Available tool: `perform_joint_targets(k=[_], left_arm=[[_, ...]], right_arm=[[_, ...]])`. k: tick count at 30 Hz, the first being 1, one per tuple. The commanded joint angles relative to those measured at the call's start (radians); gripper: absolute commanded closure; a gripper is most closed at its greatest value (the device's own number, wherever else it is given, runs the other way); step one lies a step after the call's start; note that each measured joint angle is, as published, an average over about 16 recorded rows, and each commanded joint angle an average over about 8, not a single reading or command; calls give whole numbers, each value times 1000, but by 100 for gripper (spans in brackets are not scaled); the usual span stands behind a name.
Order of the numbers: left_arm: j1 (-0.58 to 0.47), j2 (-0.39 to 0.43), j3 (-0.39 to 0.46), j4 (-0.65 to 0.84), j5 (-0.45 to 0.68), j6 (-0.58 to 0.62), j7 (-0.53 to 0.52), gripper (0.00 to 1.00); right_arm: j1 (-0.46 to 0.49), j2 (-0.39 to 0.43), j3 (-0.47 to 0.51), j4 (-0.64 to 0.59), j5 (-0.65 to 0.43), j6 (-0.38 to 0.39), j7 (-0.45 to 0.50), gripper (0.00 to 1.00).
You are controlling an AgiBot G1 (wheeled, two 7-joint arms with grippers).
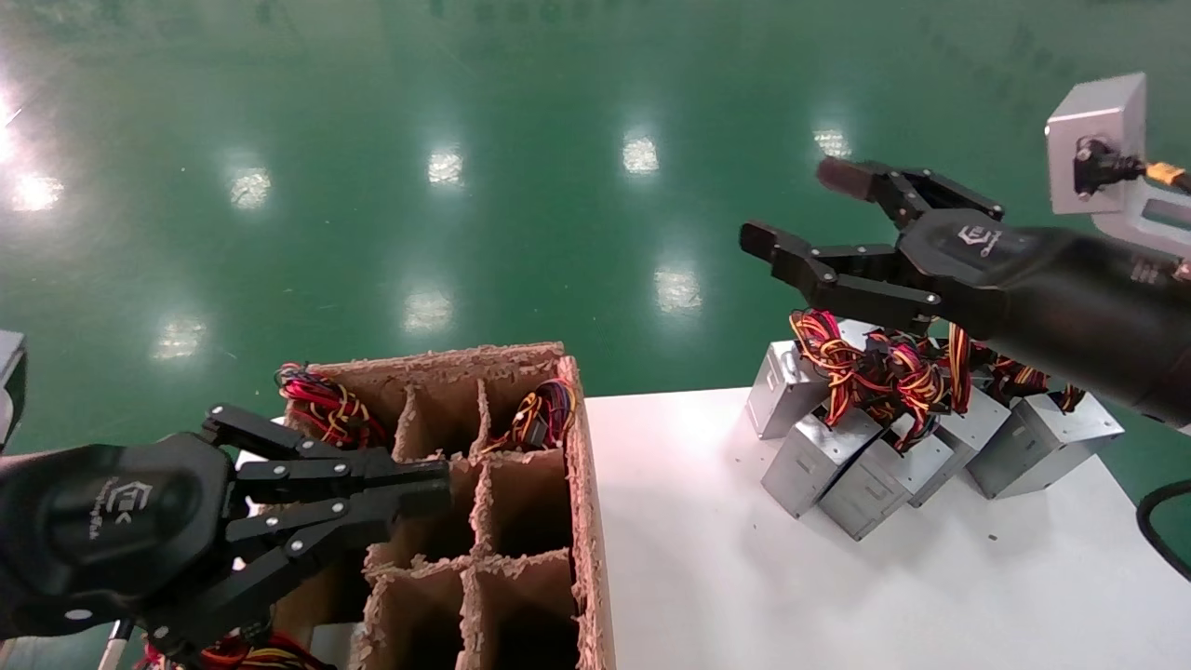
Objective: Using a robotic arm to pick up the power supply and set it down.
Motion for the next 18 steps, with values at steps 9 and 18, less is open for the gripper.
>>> perform_joint_targets(k=[9,18], left_arm=[[0,0,0,0,0,0,0,0],[0,0,0,0,0,0,0,0]], right_arm=[[-104,-49,220,-13,-170,-190,106,0],[-196,-93,416,-25,-322,-359,201,0]])
